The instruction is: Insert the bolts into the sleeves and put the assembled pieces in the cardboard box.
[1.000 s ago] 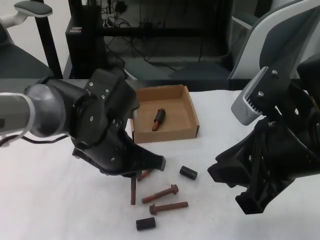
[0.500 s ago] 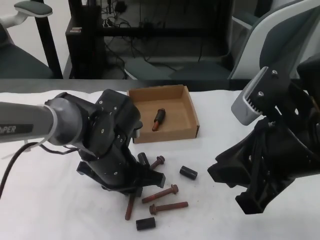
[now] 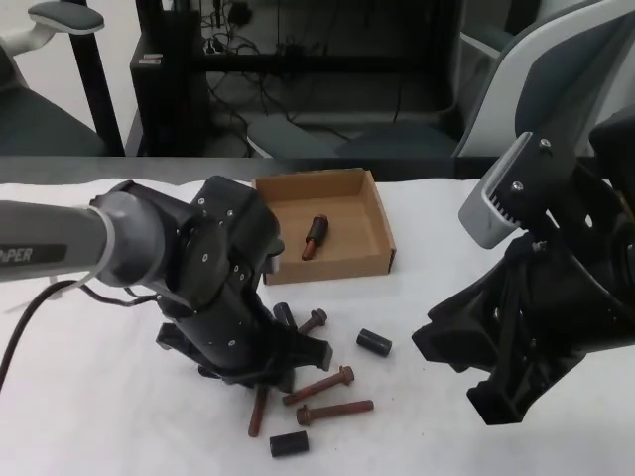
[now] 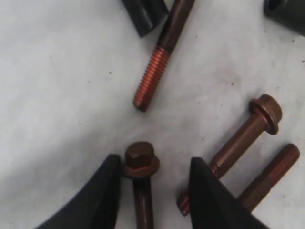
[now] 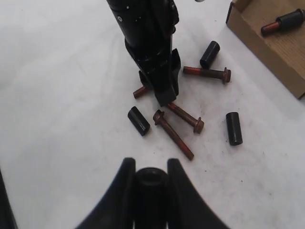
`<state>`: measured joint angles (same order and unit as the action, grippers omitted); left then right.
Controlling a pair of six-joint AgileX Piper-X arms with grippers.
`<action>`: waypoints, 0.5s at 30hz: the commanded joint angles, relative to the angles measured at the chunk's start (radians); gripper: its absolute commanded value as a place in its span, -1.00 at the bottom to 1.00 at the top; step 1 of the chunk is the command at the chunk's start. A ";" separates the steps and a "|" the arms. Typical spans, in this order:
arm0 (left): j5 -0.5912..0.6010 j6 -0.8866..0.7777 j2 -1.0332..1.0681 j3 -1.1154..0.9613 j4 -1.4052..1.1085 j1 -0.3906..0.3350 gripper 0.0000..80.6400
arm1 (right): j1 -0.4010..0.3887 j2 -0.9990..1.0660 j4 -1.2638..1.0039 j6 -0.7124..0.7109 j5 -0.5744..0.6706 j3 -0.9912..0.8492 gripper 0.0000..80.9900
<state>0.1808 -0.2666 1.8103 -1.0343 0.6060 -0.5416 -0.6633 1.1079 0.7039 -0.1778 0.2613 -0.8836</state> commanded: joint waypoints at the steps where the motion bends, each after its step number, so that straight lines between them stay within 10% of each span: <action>1: 0.004 -0.033 0.011 0.011 0.100 -0.003 0.34 | 0.005 -0.014 -0.004 -0.008 0.006 -0.004 -0.99; 15: -0.011 -0.044 -0.020 0.011 0.140 -0.003 0.11 | 0.005 -0.014 -0.004 -0.008 0.006 -0.004 -0.99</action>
<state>0.1896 -0.2944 1.7920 -1.0342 0.7119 -0.5416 -0.6633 1.1079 0.7039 -0.1778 0.2613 -0.8836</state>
